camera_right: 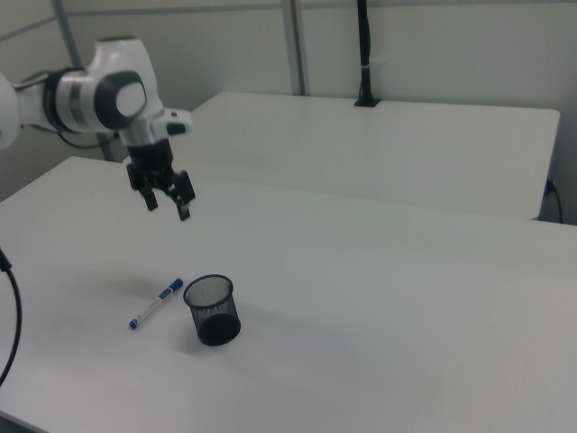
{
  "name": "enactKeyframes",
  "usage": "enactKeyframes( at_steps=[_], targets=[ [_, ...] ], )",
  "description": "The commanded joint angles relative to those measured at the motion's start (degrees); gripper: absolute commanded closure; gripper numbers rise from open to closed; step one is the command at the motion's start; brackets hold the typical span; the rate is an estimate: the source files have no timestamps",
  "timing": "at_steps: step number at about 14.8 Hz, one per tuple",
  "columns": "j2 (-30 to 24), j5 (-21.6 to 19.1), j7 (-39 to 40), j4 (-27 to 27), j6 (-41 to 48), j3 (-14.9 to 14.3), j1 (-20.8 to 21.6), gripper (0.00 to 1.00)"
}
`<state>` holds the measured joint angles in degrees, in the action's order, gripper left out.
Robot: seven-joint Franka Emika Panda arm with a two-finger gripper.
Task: Remove the marker
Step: 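Open the gripper, release the marker, and raise the gripper away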
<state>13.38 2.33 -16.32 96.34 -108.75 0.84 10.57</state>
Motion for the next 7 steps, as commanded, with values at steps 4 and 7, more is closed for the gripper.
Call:
enactKeyframes(
  at_steps=[4, 7],
  targets=[
    [-14.67, 0.83, 4.62, 1.92, 10.46, -1.01, -2.74, 0.0],
    [-16.89, 0.3, 5.16, 1.92, 14.53, -1.01, -3.1, 0.0]
  ],
)
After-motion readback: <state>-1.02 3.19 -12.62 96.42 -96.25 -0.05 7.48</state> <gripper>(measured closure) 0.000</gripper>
